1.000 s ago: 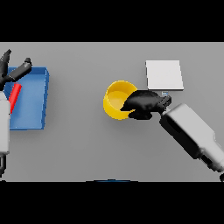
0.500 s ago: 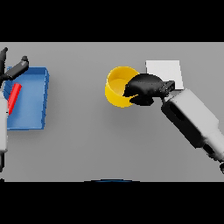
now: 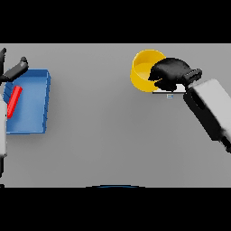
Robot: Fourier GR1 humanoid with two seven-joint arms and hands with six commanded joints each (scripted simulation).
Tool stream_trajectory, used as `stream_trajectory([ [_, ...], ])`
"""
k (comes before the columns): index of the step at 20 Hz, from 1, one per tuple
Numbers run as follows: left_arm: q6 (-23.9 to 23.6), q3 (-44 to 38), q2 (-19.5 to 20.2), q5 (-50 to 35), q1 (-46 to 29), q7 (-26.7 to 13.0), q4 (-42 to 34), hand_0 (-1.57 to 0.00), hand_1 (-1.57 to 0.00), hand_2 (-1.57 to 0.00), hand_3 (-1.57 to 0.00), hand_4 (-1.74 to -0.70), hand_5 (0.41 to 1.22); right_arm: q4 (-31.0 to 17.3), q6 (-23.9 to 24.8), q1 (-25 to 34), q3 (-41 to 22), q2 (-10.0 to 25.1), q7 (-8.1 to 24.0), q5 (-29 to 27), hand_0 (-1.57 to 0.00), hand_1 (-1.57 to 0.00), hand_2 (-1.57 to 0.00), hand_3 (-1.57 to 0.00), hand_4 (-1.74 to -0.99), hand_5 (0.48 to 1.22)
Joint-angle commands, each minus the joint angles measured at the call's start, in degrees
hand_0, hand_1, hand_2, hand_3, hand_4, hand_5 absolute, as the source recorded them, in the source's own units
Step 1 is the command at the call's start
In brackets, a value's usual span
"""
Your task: Pick up the red beaker and tilt it to pour out 1 green nut into yellow bowl. Pick up the yellow bowl and place it on the metallic measuring scale.
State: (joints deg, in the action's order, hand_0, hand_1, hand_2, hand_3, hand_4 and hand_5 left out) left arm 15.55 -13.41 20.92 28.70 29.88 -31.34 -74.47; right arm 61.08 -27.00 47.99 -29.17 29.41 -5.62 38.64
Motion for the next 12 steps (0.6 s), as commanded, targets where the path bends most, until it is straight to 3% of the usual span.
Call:
stream_trajectory([
  [1, 0.0, -0.2, 0.2, -0.1, 0.1, 0.1, 0.2, 0.00, 0.00, 0.00, 0.00, -0.80, 0.754, -1.4, 0.6, 0.3, 0.0, 0.8, -1.6, 0.1, -1.56, -1.57, -1.57, -1.34, -1.724, 1.221],
  [4, -0.1, -0.3, -0.2, -0.4, 0.5, 0.4, 0.7, 0.00, 0.00, 0.00, 0.00, -0.80, 0.753, -5.0, 2.2, 2.1, -0.3, 0.8, -2.7, 0.5, -1.56, -1.57, -1.57, -1.27, -1.723, 1.221],
  [5, -0.3, -0.6, -0.3, -0.6, 0.4, -0.1, 0.4, 0.00, 0.00, 0.00, 0.00, -0.81, 0.752, -5.1, 2.3, 2.2, -0.7, 0.3, -2.5, 0.5, -1.57, -1.55, -1.57, -1.33, -1.725, 1.221],
  [8, 0.2, -0.5, -0.4, -0.8, -0.6, -1.8, -2.1, 0.00, 0.00, 0.00, 0.00, -0.82, 0.762, -12.9, 5.6, 3.0, 0.8, 0.3, -0.8, 1.1, -1.54, -1.46, -1.53, -1.45, -1.727, 1.221],
  [12, 0.1, -0.3, -0.7, -0.4, -1.7, -2.8, -3.4, 0.00, 0.00, 0.00, 0.00, -0.83, 0.771, -18.9, 7.6, 3.7, 1.2, 0.6, -2.5, 1.2, -1.51, -1.38, -1.47, -1.52, -1.729, 1.221],
])
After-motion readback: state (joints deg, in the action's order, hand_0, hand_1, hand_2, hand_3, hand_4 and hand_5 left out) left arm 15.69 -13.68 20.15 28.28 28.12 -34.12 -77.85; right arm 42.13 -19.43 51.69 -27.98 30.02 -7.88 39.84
